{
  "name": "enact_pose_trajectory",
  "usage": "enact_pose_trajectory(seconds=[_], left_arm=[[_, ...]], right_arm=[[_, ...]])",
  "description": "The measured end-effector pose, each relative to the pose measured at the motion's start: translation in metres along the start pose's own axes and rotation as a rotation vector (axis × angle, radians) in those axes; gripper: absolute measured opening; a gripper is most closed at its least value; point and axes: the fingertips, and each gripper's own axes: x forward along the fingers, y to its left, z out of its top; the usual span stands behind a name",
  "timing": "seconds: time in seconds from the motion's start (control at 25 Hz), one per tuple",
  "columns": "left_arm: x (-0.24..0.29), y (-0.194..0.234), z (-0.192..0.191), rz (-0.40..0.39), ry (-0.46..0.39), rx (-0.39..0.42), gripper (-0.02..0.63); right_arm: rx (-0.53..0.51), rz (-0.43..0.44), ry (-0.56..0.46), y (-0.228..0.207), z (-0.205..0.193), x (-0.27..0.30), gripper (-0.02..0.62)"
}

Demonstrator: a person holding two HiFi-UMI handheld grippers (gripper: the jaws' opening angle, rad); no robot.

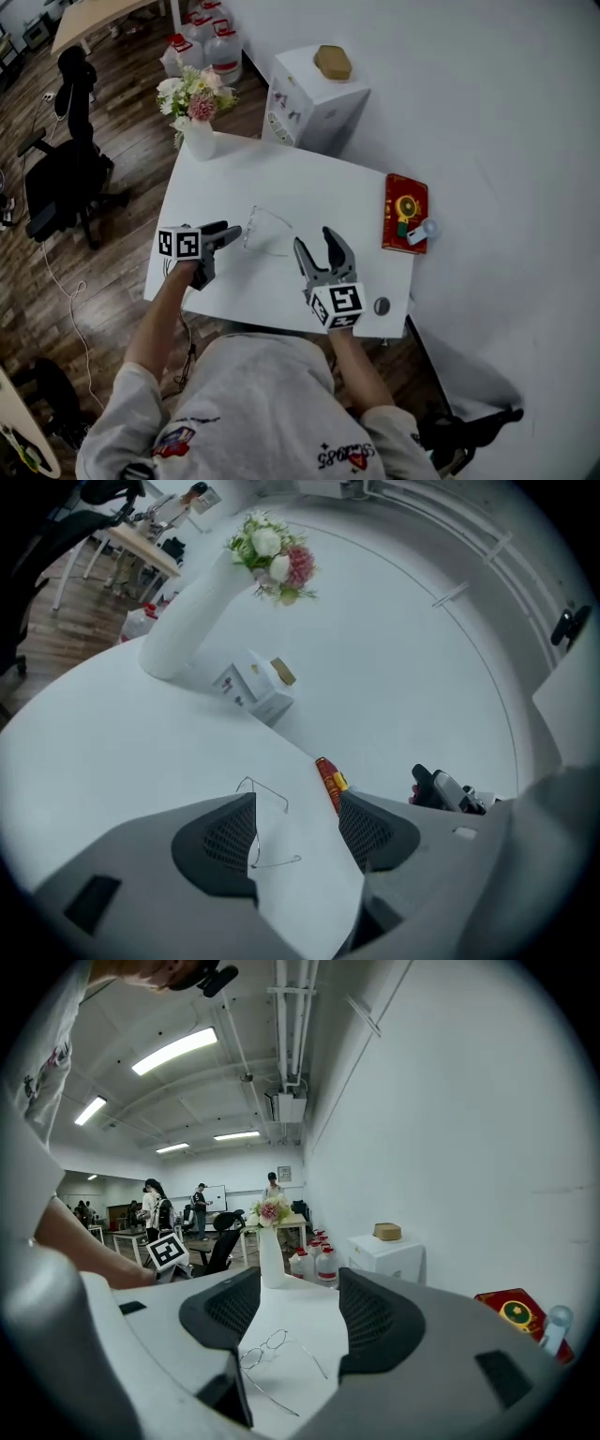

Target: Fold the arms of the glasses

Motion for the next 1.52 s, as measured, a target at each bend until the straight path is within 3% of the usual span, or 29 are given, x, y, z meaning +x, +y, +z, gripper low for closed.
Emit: enact_pose_trajectory(seconds=[0.32,0.6,0.76,0.96,1.16,1.4,1.52], left_arm=[[0.041,0.038,-0.004,-0.003,0.068,-0.153,0.26],[0.071,0.062,-0.019,0.012,0.164,-0.225,0.232],[0.082,0.073,-0.027,0.039,0.192,-0.232,0.17],[0.094,0.074,-0.032,-0.007,0.221,-0.315,0.166],[0.102,0.078,-0.041,0.011,0.281,-0.304,0.154],[0.109,0.077,-0.043,0.024,0.289,-0.274,0.088],[0.109,0.077,-0.042,0.044,0.283,-0.261,0.023]], right_arm=[[0.028,0.021,0.044,-0.022,-0.021,0.023,0.249],[0.058,0.007,0.092,-0.042,-0.042,0.025,0.249],[0.073,-0.005,0.107,-0.052,-0.051,0.024,0.248],[0.085,-0.015,0.115,-0.063,-0.057,0.023,0.247],[0.095,-0.025,0.12,-0.072,-0.06,0.02,0.245],[0.101,-0.036,0.124,-0.08,-0.065,0.015,0.239],[0.106,-0.043,0.121,-0.082,-0.065,0.011,0.232]])
